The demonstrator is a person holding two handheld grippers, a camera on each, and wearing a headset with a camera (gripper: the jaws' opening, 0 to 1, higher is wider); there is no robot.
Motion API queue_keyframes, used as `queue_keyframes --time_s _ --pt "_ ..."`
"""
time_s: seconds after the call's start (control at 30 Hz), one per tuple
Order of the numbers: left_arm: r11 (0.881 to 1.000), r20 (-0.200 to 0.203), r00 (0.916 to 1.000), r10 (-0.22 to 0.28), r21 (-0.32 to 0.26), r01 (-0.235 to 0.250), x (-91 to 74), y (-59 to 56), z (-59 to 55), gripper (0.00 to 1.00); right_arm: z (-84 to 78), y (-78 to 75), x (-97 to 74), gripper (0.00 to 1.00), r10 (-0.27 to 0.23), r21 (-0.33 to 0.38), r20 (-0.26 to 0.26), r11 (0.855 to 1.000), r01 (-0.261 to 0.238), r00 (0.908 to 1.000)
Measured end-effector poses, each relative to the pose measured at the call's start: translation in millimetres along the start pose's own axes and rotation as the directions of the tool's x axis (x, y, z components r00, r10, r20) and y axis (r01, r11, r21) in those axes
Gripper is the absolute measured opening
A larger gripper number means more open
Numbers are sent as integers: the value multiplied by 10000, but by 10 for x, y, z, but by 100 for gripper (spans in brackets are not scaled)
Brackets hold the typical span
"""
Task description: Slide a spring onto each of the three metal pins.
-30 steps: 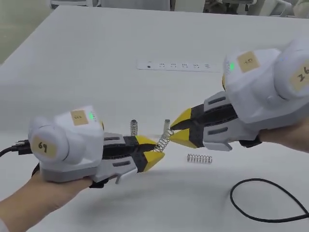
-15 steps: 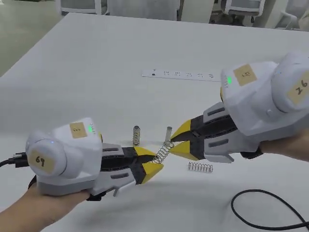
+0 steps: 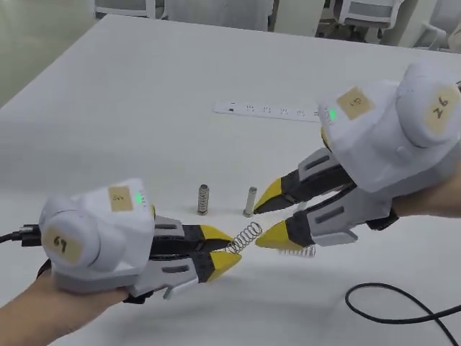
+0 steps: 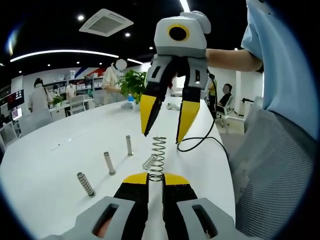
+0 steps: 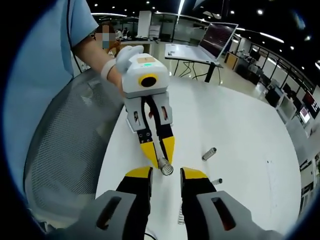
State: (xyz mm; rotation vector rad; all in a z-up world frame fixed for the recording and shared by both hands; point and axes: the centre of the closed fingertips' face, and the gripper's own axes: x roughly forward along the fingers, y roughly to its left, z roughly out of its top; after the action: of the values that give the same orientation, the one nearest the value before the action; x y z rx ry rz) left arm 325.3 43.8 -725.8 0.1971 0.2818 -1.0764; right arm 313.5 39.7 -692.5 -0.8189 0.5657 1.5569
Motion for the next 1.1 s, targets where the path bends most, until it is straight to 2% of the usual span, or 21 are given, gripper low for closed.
queue_keyframes --time_s 0.17,0.6,1.1 --pt "9999 -27 10000 -75 89 75 -5 -9 -1 1 -28 9 62 21 233 -370 -360 9990 -246 9991" --pt "9994 21 9997 -233 246 232 30 -35 54 1 -36 29 140 16 592 -608 -489 9962 -622 9970" --pt "9987 49 9993 -379 357 377 53 -65 94 1 -97 40 182 10 729 -669 -701 9947 -776 9949"
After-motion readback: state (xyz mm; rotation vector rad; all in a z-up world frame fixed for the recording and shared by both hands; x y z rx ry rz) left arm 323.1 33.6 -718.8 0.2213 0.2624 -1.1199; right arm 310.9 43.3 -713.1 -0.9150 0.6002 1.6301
